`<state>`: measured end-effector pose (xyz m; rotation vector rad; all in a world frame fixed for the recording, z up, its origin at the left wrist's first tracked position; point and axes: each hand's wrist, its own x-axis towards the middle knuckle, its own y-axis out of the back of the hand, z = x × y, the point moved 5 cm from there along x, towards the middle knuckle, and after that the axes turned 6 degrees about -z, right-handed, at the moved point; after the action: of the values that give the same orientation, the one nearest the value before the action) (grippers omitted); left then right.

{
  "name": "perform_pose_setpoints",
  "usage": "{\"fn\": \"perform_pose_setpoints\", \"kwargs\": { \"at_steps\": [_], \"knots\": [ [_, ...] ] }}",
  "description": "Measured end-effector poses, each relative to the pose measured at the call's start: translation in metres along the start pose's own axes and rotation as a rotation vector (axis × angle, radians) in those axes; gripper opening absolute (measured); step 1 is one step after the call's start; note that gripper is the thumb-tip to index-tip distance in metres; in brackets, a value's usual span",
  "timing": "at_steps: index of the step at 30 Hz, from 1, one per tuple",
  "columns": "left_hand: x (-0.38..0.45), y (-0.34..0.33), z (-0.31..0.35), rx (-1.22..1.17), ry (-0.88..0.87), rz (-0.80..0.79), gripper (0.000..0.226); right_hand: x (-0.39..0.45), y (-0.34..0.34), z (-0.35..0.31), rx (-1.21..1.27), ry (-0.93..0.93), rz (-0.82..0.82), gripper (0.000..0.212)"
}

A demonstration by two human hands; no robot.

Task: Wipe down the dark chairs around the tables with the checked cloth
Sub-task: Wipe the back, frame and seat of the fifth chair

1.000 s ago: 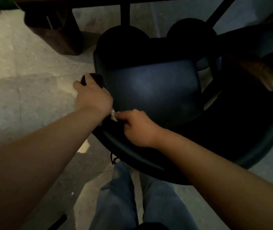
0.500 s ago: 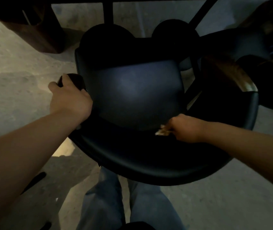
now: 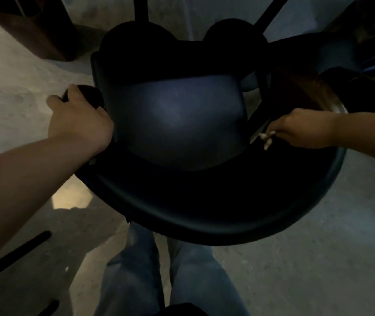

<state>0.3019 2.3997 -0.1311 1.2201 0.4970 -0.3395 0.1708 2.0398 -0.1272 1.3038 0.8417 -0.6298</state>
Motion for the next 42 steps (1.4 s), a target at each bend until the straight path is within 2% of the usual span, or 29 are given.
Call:
{"fn": "perform_pose_setpoints", "kwargs": {
  "at_steps": [4,9,12,14,17,20,23,28,32,34,37,39,41,42],
  "knots": [
    [0.001,-0.001,0.0,-0.018,0.006,-0.015,0.062,-0.019,-0.009,-0.04,0.199,-0.09,0.035,0.024],
    [0.002,-0.001,-0.002,-0.077,0.03,0.016,0.056,-0.03,0.0,-0.144,0.547,-0.215,0.113,0.025],
    [0.003,-0.002,-0.004,-0.091,0.026,0.034,0.051,-0.01,0.031,-0.204,0.869,-0.16,0.184,0.022],
    [0.003,-0.001,-0.003,-0.088,0.013,0.032,0.052,0.003,0.064,-0.237,1.054,-0.092,0.289,0.02],
    [0.004,-0.003,-0.001,-0.071,-0.018,-0.018,0.06,0.002,0.1,-0.274,1.147,0.027,0.462,0.011],
    [0.005,-0.003,-0.005,-0.099,0.002,0.016,0.053,-0.014,0.091,-0.287,1.106,0.129,0.563,0.031],
    [0.004,-0.002,-0.005,-0.1,0.019,0.027,0.052,-0.035,0.067,-0.277,0.946,0.135,0.608,0.045],
    [0.001,-0.002,-0.003,-0.072,0.041,-0.013,0.065,-0.077,0.018,-0.232,0.647,0.053,0.576,0.047],
    [0.002,-0.003,-0.007,-0.031,0.063,-0.008,0.067,-0.101,-0.01,-0.168,0.434,0.032,0.546,0.044],
    [0.002,-0.004,-0.007,0.005,0.054,-0.006,0.067,-0.103,-0.024,-0.129,0.309,0.016,0.48,0.041],
    [-0.002,-0.002,-0.004,0.124,0.083,0.069,0.073,-0.099,-0.017,-0.062,0.315,-0.171,0.37,0.046],
    [-0.006,0.001,-0.002,0.191,0.134,0.137,0.083,-0.097,0.003,-0.044,0.348,-0.232,0.413,0.045],
    [-0.007,0.002,0.002,0.211,0.143,0.172,0.091,-0.1,0.014,-0.062,0.297,-0.05,0.598,0.035],
    [-0.007,0.003,0.008,0.223,0.117,0.184,0.091,-0.102,0.011,-0.083,0.24,0.091,0.601,0.031]
  ]
}}
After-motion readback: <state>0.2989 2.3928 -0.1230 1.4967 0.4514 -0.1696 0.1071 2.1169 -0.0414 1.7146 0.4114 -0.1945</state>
